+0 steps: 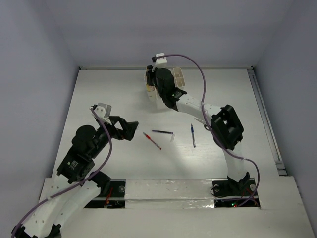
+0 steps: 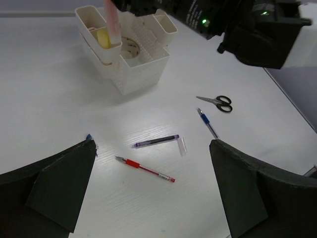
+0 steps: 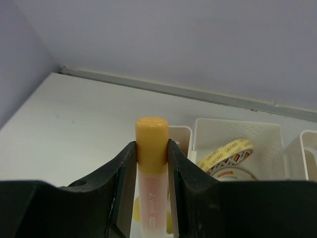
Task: Sort the stationery into containers
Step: Place the pen in the storage box.
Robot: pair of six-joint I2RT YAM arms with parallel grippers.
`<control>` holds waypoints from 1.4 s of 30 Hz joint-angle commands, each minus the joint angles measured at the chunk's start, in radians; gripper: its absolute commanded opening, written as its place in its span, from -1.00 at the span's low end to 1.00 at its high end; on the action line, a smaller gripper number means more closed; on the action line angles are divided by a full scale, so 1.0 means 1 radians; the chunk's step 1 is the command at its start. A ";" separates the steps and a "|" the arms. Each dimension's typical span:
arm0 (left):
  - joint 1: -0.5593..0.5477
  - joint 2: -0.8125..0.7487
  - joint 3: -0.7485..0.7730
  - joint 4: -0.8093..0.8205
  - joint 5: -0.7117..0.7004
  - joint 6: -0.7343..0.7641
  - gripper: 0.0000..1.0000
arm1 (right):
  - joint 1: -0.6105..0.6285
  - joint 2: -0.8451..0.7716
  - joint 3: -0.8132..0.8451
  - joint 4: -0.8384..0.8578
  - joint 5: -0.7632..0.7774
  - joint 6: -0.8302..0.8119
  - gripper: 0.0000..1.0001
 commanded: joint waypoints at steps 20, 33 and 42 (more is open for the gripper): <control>0.124 -0.006 -0.003 0.060 0.041 0.025 0.98 | -0.010 0.067 -0.016 0.209 -0.011 -0.108 -0.64; 0.142 0.001 -0.006 0.060 0.032 0.020 0.98 | -0.010 -0.149 -0.108 0.132 -0.093 -0.059 0.72; 0.142 0.005 -0.011 0.062 0.024 0.010 0.98 | -0.010 -0.493 -0.448 -0.165 -0.334 0.040 -0.97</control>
